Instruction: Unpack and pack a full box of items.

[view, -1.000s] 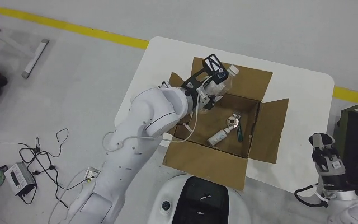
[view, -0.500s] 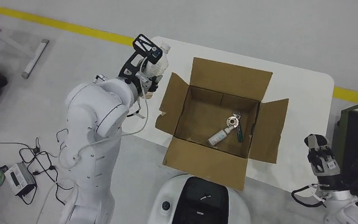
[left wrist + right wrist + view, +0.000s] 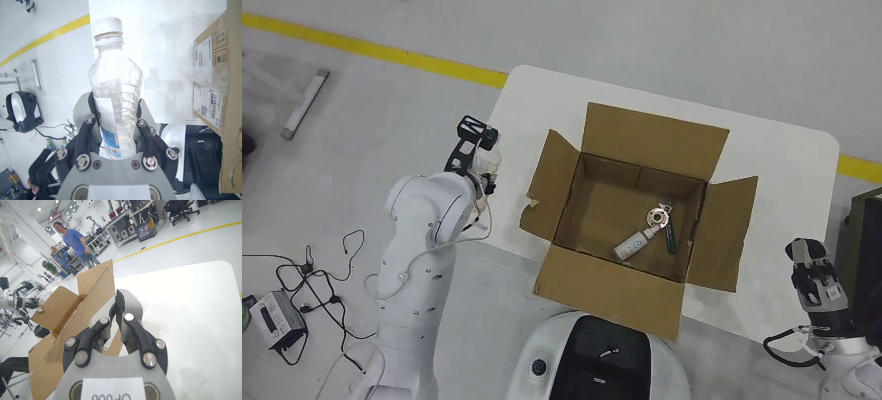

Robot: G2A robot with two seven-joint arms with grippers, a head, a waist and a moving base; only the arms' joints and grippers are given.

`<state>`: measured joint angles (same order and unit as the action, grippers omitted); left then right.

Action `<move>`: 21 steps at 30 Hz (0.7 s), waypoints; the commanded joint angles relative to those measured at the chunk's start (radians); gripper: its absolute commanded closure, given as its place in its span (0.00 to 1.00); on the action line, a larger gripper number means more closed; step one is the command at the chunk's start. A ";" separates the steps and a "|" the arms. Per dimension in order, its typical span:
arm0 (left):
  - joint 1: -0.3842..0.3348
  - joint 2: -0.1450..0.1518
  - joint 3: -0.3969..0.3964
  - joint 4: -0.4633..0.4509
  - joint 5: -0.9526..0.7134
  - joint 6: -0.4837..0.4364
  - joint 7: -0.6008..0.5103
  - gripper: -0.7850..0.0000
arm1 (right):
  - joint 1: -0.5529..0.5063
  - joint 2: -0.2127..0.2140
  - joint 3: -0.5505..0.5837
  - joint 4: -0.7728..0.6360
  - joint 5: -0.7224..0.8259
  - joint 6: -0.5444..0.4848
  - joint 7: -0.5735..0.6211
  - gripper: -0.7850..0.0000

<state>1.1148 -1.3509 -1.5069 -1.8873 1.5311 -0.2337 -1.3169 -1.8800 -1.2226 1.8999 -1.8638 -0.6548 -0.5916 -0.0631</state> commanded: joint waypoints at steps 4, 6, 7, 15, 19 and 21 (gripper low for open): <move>0.032 -0.001 -0.001 0.091 -0.014 0.076 0.051 1.00 | -0.001 0.000 0.004 0.011 0.004 -0.009 -0.005 1.00; 0.041 -0.002 -0.003 0.113 -0.038 0.101 0.071 1.00 | -0.002 -0.001 0.004 0.012 0.007 -0.009 -0.006 1.00; 0.050 -0.003 -0.004 0.132 -0.048 0.114 0.079 1.00 | -0.004 -0.001 0.005 0.012 0.008 -0.009 -0.008 1.00; 0.073 -0.003 -0.010 0.185 -0.086 0.148 0.121 1.00 | -0.010 -0.002 0.008 0.021 0.014 -0.021 -0.013 1.00; 0.073 -0.003 -0.010 0.185 -0.086 0.148 0.121 1.00 | -0.008 -0.003 0.004 0.017 0.015 -0.026 -0.010 1.00; 0.073 -0.003 -0.010 0.185 -0.086 0.148 0.121 1.00 | -0.007 -0.003 0.001 0.013 0.016 -0.029 -0.010 1.00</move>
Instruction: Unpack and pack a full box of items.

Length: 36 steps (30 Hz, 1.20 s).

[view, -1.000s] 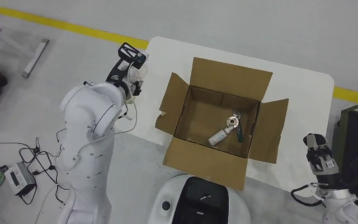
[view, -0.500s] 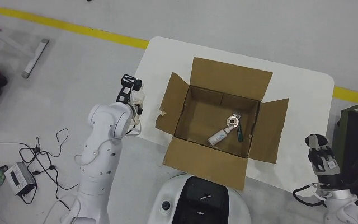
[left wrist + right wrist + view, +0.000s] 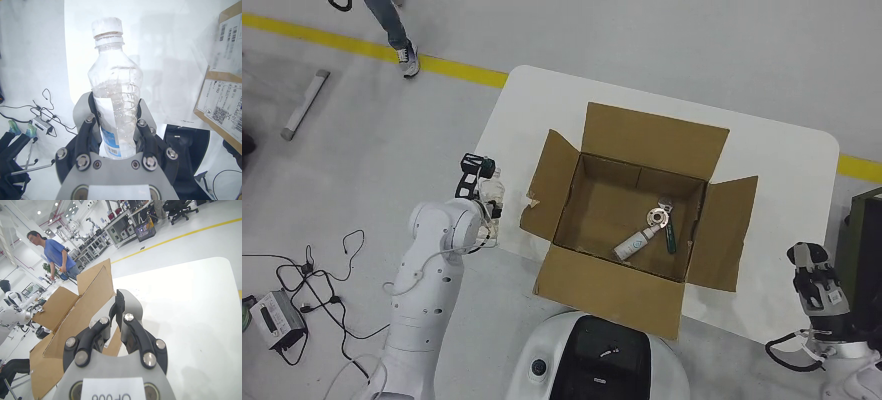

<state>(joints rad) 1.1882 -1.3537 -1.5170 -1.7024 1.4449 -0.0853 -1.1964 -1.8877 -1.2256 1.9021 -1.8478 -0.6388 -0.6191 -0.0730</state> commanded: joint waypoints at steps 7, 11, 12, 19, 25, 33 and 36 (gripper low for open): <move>0.015 0.000 0.040 0.026 0.017 -0.039 0.081 1.00 | 0.000 -0.001 -0.010 -0.009 -0.001 -0.008 0.002 1.00; -0.004 0.002 0.081 0.083 0.052 -0.098 0.140 1.00 | -0.003 -0.001 -0.006 -0.007 -0.004 -0.014 0.003 1.00; -0.014 0.003 0.091 0.103 0.067 -0.113 0.160 1.00 | -0.005 -0.001 -0.004 -0.005 -0.004 -0.016 0.005 1.00; -0.068 0.005 0.130 0.238 0.104 -0.158 0.225 1.00 | -0.011 -0.001 0.005 0.000 -0.005 -0.015 0.008 1.00; -0.097 0.006 0.158 0.328 0.138 -0.165 0.263 1.00 | -0.013 -0.002 0.010 -0.002 -0.004 -0.011 0.005 1.00; -0.136 0.003 0.160 0.401 0.121 -0.102 0.277 1.00 | -0.018 -0.003 0.015 -0.010 -0.005 -0.003 0.004 1.00; -0.147 0.002 0.166 0.423 0.122 -0.087 0.273 1.00 | -0.020 -0.004 0.015 -0.013 -0.009 -0.003 0.004 1.00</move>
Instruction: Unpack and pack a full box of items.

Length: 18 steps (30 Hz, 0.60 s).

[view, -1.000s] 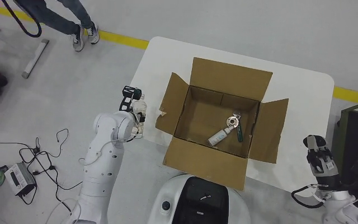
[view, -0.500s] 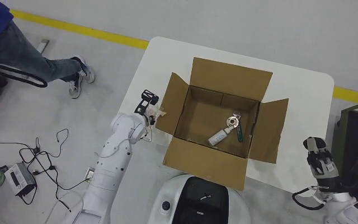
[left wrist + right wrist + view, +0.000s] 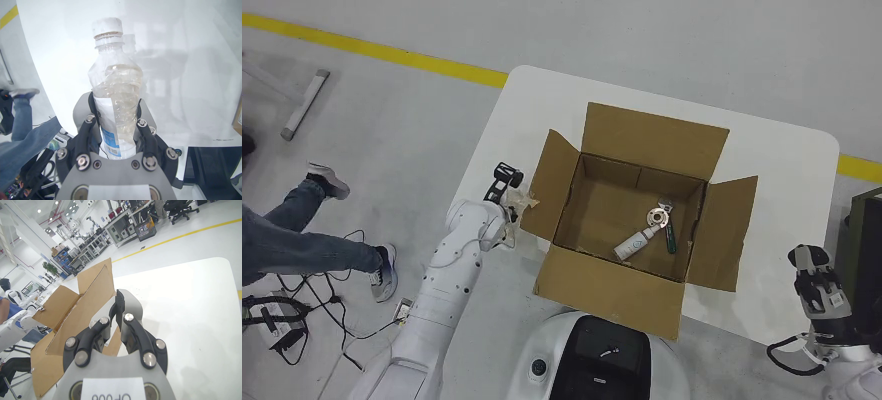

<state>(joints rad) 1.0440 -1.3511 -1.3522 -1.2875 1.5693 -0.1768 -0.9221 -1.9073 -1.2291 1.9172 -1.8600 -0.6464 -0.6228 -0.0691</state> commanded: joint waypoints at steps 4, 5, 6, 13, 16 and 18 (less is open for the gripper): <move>-0.015 -0.002 0.002 0.033 -0.021 0.019 0.000 0.40 | -0.002 -0.001 0.000 -0.004 -0.003 0.003 0.001 1.00; -0.017 -0.002 0.001 0.038 -0.028 0.021 0.000 0.40 | -0.003 -0.001 0.000 -0.005 -0.003 0.003 0.001 1.00; -0.019 -0.002 0.002 0.043 -0.030 0.018 0.000 0.28 | -0.003 -0.001 0.001 -0.006 -0.003 0.004 0.001 1.00; -0.029 0.001 0.001 0.041 -0.032 0.024 -0.002 0.00 | -0.004 -0.001 0.004 -0.010 -0.007 0.003 0.004 1.00; -0.024 0.004 -0.009 -0.013 -0.038 0.019 -0.014 0.00 | -0.005 -0.002 0.005 -0.013 -0.007 0.004 0.005 1.00; -0.018 0.006 -0.017 -0.053 -0.042 0.013 -0.028 0.00 | -0.004 -0.002 0.004 -0.016 -0.007 0.005 0.006 1.00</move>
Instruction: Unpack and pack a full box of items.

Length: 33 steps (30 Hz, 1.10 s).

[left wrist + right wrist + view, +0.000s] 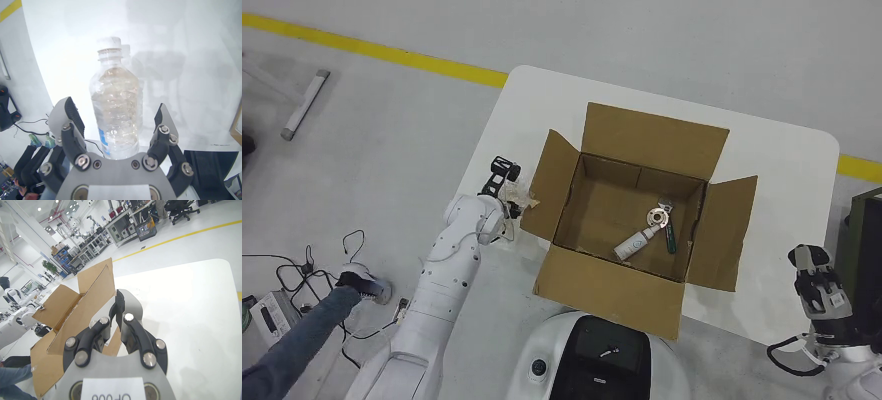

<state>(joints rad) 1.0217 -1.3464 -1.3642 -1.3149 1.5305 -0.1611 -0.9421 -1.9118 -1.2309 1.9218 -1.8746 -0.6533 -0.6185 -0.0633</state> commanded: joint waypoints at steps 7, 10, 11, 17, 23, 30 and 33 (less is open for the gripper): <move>0.031 0.018 -0.059 -0.204 0.039 -0.015 -0.082 0.00 | 0.007 -0.001 -0.008 -0.005 -0.004 0.004 0.005 1.00; 0.037 0.024 -0.093 -0.277 0.052 -0.009 -0.122 0.00 | 0.010 -0.001 -0.011 -0.006 -0.004 0.005 0.006 1.00; 0.034 0.026 -0.106 -0.308 0.051 -0.009 -0.132 0.00 | 0.011 -0.001 -0.011 -0.006 -0.005 0.006 0.008 1.00; 0.004 0.034 -0.163 -0.489 0.014 -0.026 -0.190 0.00 | 0.018 -0.001 -0.009 -0.009 -0.002 0.008 0.013 1.00; -0.053 0.031 -0.157 -0.598 -0.137 -0.033 -0.223 0.00 | 0.026 -0.001 -0.001 -0.046 0.053 -0.003 0.008 1.00; -0.138 0.027 -0.095 -0.640 -0.339 -0.084 -0.248 0.00 | 0.024 0.001 -0.006 -0.096 0.224 -0.054 0.057 0.57; -0.155 0.027 -0.070 -0.630 -0.363 -0.083 -0.240 0.00 | 0.020 0.006 -0.011 -0.114 0.346 -0.075 0.128 0.07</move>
<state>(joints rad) 0.8700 -1.3191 -1.4417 -1.9483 1.1728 -0.2476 -1.1860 -1.8910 -1.2269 1.9095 -1.9827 -0.3542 -0.6892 0.0402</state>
